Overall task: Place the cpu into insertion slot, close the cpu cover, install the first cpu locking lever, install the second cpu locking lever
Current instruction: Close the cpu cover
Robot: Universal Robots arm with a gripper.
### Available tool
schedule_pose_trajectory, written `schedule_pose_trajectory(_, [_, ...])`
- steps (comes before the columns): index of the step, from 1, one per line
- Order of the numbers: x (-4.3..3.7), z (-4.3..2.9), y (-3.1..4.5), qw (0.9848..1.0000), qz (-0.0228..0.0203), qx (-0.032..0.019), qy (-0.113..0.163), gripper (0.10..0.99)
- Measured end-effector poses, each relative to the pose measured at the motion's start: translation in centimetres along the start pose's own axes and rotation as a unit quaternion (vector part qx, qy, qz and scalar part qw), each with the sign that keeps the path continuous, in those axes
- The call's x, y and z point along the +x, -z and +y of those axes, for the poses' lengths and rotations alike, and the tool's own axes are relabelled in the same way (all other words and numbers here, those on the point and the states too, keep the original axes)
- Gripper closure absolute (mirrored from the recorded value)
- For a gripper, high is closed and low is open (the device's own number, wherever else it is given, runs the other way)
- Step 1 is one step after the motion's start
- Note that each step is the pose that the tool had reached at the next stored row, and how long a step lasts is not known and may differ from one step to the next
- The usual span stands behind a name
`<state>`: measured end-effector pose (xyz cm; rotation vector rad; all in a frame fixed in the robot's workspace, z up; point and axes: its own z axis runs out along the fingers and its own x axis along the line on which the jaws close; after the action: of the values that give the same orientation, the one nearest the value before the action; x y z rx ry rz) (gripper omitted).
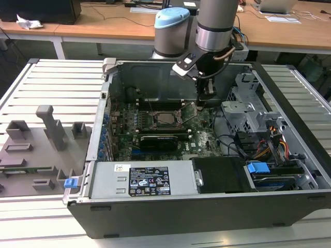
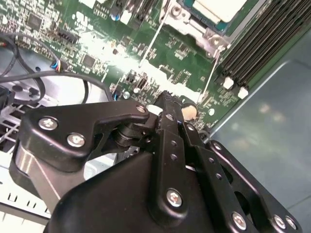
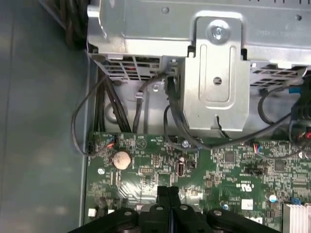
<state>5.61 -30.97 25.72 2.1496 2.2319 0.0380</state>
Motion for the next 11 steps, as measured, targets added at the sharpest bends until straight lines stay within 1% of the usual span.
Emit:
schedule_pose_trajectory(4, [-0.01,0.21,-0.22,1.0000,-0.0001,0.0003,0.000,0.980])
schedule_pose_trajectory(6, [-0.01,0.46,-0.39,1.0000,0.0000,0.0007,0.000,0.980])
schedule_pose_trajectory(9, [-0.01,0.47,-0.98,1.0000,0.0000,0.0010,0.000,0.980])
schedule_pose_trajectory(11, [0.00,0.41,-1.10,1.0000,-0.0001,0.0011,0.000,0.980])
